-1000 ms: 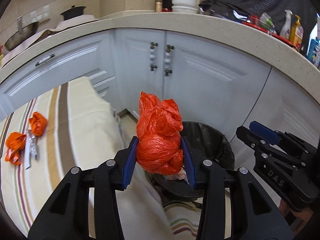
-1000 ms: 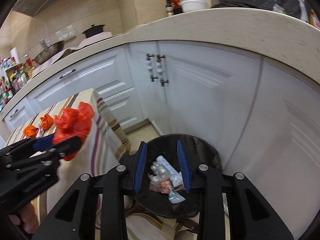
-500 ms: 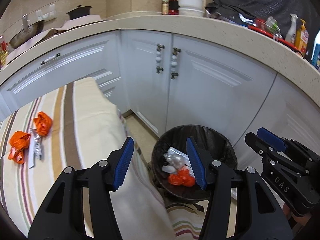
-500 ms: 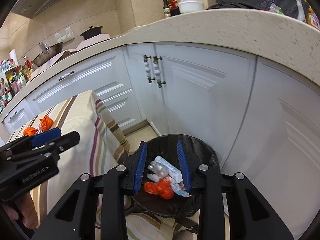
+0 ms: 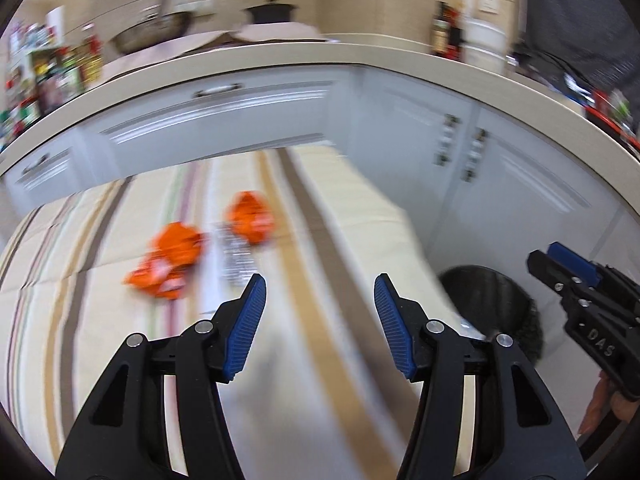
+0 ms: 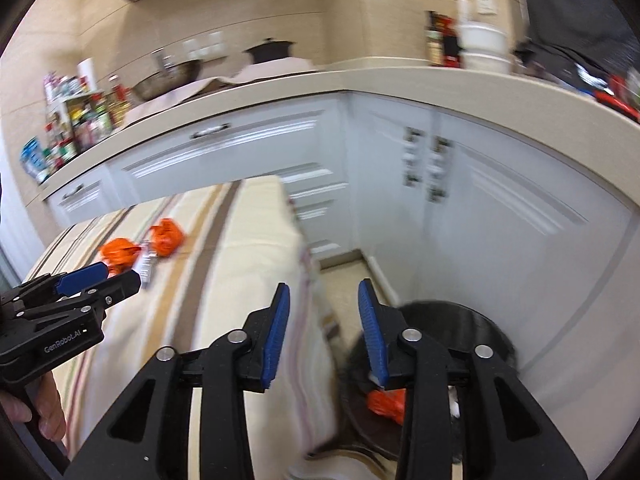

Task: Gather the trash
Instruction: 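Grasp the silver foil wrapper with the right tool while the left tool grasps an orange bag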

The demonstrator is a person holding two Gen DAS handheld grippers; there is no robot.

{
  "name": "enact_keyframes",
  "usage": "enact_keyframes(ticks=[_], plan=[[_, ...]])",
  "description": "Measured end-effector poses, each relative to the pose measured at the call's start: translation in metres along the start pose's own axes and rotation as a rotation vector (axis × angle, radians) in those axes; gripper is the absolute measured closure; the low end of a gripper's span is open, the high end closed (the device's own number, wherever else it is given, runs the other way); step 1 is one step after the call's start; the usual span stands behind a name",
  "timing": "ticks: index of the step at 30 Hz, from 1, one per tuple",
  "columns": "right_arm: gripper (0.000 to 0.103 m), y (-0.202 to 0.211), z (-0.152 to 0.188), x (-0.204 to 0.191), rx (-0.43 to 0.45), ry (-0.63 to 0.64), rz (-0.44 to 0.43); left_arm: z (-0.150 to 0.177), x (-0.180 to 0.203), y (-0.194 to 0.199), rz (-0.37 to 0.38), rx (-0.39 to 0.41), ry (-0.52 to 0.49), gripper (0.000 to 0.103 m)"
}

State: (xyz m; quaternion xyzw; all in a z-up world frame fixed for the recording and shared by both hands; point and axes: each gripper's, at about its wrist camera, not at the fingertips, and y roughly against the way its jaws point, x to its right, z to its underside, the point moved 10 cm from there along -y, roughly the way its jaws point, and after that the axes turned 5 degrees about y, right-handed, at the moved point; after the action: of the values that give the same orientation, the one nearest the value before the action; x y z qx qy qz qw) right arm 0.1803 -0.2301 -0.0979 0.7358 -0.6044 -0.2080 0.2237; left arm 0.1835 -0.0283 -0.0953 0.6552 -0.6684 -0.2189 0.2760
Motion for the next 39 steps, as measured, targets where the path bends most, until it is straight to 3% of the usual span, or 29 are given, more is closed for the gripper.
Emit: enact_keyframes(ticks=[8, 14, 22, 31, 35, 37, 39], plan=[[0.059, -0.035, -0.022, -0.071, -0.024, 0.093, -0.102, -0.005, -0.106, 0.006, -0.138, 0.019, 0.135, 0.042], [0.057, -0.059, -0.024, -0.117, -0.062, 0.147, -0.156, -0.003, -0.155, 0.010, -0.196, 0.023, 0.200, 0.042], [0.057, -0.088, -0.015, -0.170, -0.131, 0.222, -0.210, 0.006, -0.186, 0.003, -0.203, -0.005, 0.242, 0.041], [0.057, -0.112, -0.004, -0.187, -0.213, 0.255, -0.205, 0.009, -0.195, -0.005, -0.183, -0.027, 0.253, 0.036], [0.068, -0.118, 0.000, -0.193, -0.251, 0.256, -0.237, 0.009, -0.188, -0.009, -0.160, -0.038, 0.234, 0.035], [0.083, -0.118, 0.001, -0.196, -0.258, 0.267, -0.244, 0.008, -0.182, -0.011, -0.144, -0.040, 0.221, 0.033], [0.088, -0.117, 0.003, -0.201, -0.264, 0.283, -0.258, 0.007, -0.177, -0.011, -0.134, -0.033, 0.209, 0.030]])
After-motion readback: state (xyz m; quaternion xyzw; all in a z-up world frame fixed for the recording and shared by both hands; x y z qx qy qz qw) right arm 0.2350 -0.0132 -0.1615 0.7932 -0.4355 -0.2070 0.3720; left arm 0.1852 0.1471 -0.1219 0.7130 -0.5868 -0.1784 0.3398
